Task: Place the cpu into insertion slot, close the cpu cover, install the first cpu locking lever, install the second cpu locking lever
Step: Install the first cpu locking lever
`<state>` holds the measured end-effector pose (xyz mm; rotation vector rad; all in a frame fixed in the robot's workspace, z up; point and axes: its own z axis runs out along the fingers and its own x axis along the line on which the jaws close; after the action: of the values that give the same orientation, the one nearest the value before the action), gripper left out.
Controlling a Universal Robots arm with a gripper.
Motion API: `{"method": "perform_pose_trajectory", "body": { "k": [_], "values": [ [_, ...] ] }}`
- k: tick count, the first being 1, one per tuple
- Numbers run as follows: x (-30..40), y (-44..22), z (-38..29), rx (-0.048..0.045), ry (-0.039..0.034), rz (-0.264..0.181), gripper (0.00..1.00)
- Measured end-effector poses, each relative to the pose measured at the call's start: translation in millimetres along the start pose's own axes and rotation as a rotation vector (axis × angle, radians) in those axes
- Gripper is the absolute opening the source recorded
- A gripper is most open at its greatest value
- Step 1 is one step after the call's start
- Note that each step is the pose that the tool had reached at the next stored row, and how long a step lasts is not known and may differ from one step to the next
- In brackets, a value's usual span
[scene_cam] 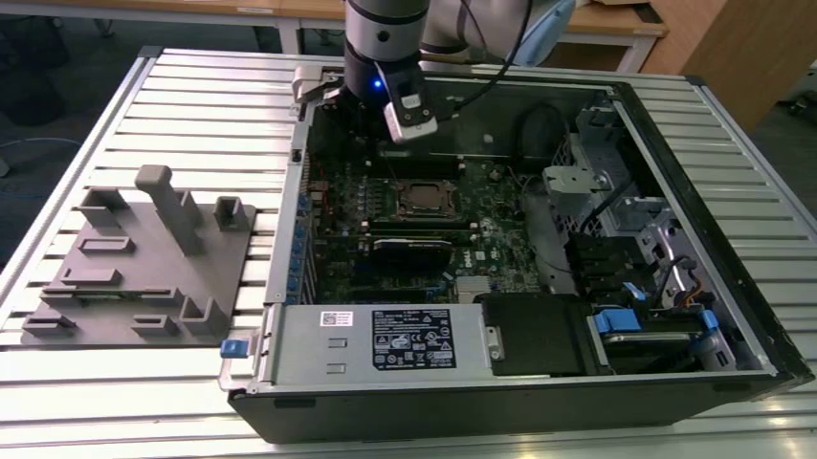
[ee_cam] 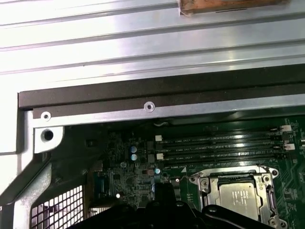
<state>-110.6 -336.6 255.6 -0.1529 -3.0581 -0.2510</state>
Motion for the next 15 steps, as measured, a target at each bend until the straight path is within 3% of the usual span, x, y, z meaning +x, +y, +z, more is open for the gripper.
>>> {"method": "perform_pose_trajectory", "body": {
  "k": [3, 5, 10, 15],
  "values": [
    [0.0, -0.1, 1.1, -0.0123, 0.0, -0.001, 0.1],
    [-0.2, -0.3, 2.2, -0.0168, -0.0036, -0.002, 0.1],
    [-0.2, -0.5, 3.2, -0.0192, -0.0069, -0.003, 0.1],
    [-0.3, -0.5, 3.7, -0.0276, -0.0061, -0.004, 0.1]
  ]
}}
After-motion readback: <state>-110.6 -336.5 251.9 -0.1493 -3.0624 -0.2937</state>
